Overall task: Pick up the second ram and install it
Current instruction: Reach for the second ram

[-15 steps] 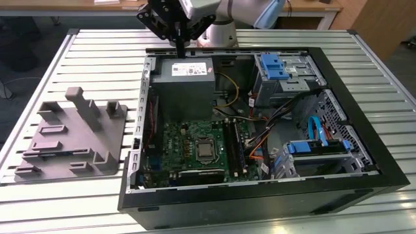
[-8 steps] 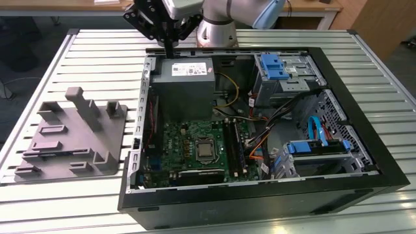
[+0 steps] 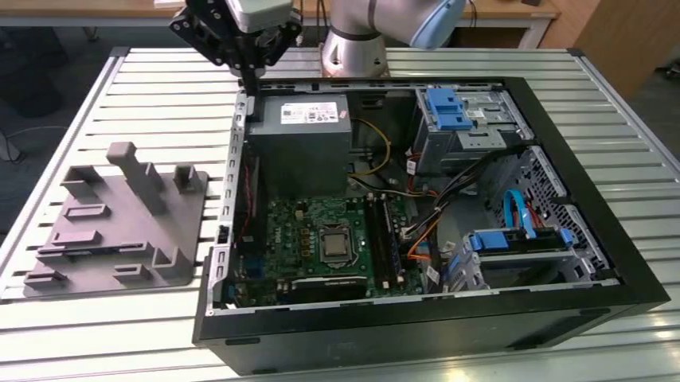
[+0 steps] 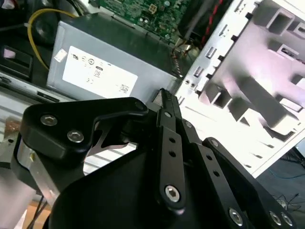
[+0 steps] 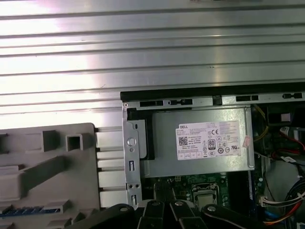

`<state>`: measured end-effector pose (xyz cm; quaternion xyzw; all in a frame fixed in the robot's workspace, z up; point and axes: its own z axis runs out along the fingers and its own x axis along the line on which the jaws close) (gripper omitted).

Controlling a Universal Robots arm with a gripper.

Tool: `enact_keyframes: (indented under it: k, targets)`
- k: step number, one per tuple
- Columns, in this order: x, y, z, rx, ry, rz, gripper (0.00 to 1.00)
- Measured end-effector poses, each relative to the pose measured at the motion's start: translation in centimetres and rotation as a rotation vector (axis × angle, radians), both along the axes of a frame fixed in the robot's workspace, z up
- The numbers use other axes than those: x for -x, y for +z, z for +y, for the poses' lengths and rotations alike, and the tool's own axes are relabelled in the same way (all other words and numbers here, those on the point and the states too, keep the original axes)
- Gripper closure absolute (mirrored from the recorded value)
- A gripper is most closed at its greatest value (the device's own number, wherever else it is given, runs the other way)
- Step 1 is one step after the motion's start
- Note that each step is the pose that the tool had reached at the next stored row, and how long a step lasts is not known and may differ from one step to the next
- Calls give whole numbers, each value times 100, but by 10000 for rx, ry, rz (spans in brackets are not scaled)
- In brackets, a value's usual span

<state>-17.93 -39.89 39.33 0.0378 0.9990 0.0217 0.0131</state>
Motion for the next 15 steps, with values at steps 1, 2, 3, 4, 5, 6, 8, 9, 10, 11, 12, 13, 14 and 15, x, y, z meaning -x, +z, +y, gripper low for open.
enact_keyframes:
  k: [1, 2, 3, 4, 5, 6, 8, 9, 10, 11, 12, 13, 14, 15]
  targets:
    - [27, 0, 0, 0, 0, 0, 90]
    - [55, -1, 0, -1, -2, -1, 90]
    - [81, -1, 0, -1, -1, -1, 90]
    - [108, -1, 0, -1, -2, -1, 90]
    - [135, -2, 0, -1, -1, -2, 90]
    - [162, -2, 0, -1, -1, -1, 90]
    - [213, -2, 0, -1, -1, -1, 90]
    - [233, -3, 0, -1, -2, -1, 90]
    - [250, -3, 0, 0, -2, 0, 90]
    - [269, -3, 0, 0, -2, 0, 90]
    - [288, -4, 0, -1, -1, 0, 90]
    - [305, -5, 0, 0, -2, -1, 90]
    - [321, -6, 0, -1, -2, -1, 90]
    - [341, -6, 0, 0, -1, 0, 90]
